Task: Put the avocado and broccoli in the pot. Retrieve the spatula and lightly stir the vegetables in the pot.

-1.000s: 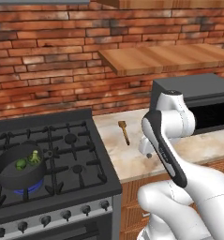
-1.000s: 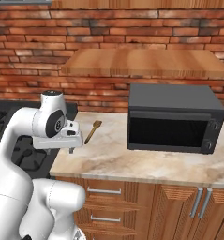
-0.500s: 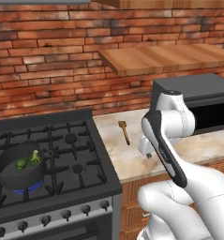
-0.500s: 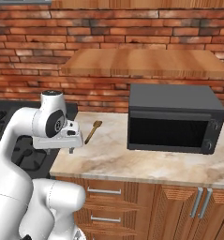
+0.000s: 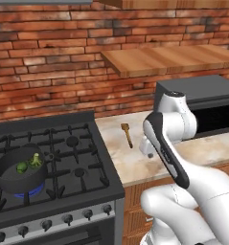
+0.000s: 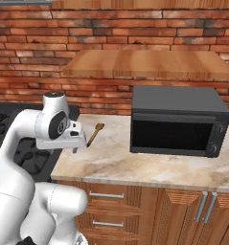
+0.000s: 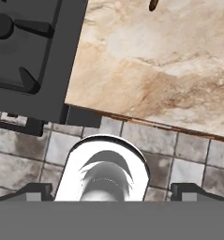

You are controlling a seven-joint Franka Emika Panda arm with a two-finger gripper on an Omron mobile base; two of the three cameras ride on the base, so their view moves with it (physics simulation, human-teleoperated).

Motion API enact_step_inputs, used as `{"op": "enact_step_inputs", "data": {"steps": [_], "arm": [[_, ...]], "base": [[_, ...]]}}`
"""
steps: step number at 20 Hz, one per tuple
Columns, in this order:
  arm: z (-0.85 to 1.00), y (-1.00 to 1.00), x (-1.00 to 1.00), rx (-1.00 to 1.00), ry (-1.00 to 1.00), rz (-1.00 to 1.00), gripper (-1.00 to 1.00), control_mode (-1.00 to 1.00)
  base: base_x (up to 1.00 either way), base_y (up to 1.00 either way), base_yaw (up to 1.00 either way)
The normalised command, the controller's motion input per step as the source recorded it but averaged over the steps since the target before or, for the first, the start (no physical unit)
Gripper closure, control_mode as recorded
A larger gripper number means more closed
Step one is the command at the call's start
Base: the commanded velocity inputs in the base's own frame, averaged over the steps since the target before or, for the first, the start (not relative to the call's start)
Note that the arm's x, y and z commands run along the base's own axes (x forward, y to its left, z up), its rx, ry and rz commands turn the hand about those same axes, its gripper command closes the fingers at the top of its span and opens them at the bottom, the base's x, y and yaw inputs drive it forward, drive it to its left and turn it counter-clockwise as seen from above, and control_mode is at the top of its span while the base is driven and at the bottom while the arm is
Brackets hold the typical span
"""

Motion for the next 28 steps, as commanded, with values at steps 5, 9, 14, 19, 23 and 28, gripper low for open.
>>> {"op": "enact_step_inputs", "data": {"steps": [5, 9, 14, 19, 23, 28], "arm": [[0.00, 0.02, 0.95, 0.00, -0.06, 0.00, -1.00, -1.00], [0.00, 0.06, 0.86, 0.00, 0.00, -0.02, -1.00, -1.00], [-0.03, 0.11, 0.91, 0.00, 0.00, -0.08, -1.00, -1.00], [-0.32, 0.03, 0.46, 0.00, 0.00, -0.17, -1.00, -1.00], [-0.71, 0.00, 0.21, 0.00, 0.03, -0.22, -1.00, -1.00], [-0.55, 0.00, 0.14, 0.00, 0.03, -0.17, -1.00, -1.00]], "base": [[0.00, 0.00, 0.00], [0.00, 0.00, 0.00], [0.00, 0.00, 0.00], [0.00, 0.00, 0.00], [0.00, 0.00, 0.00], [0.00, 0.00, 0.00]]}}
